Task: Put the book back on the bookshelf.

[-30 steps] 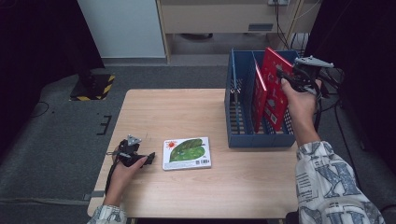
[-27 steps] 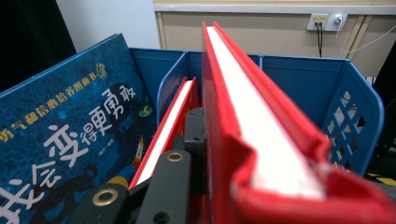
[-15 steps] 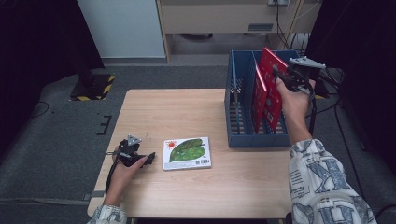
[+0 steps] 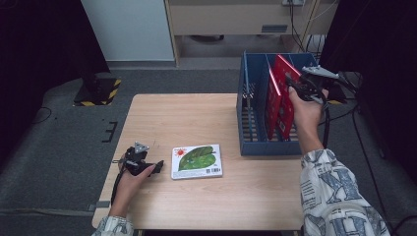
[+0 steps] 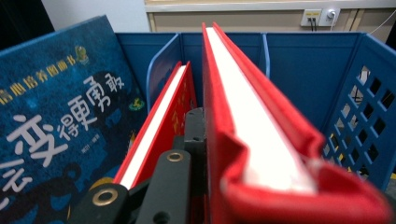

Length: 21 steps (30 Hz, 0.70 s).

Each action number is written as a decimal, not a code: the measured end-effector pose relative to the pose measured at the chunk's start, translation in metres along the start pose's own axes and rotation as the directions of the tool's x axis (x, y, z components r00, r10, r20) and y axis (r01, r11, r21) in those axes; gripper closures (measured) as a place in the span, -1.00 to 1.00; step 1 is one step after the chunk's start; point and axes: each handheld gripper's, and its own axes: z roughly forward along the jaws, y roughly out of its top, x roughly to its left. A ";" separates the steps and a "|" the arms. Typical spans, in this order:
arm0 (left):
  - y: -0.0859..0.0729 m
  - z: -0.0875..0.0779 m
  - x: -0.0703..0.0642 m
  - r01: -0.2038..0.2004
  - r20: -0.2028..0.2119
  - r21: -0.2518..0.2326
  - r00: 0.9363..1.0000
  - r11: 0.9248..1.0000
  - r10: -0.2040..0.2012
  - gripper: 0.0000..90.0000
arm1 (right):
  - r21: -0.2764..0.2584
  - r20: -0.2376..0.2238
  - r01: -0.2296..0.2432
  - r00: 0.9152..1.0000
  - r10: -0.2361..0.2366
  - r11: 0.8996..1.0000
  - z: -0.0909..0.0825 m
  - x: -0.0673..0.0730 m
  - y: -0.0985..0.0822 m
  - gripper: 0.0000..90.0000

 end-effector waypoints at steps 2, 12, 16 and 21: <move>0.000 0.000 0.000 0.000 0.000 0.000 1.000 1.000 0.000 -1.00 | 0.002 0.000 0.001 1.000 -0.001 1.000 0.001 0.000 -0.003 0.76; 0.000 0.000 0.000 0.000 0.001 0.001 1.000 1.000 0.000 -1.00 | 0.018 0.013 -0.008 1.000 0.008 1.000 0.011 -0.001 -0.020 0.76; 0.000 0.000 0.000 0.000 0.001 0.001 1.000 1.000 0.000 -1.00 | 0.020 0.010 -0.002 1.000 0.002 1.000 0.012 0.000 -0.026 0.76; 0.000 0.000 0.000 -0.001 0.002 0.001 1.000 1.000 0.001 -1.00 | 0.031 0.006 0.001 1.000 -0.001 1.000 0.014 -0.002 -0.030 0.76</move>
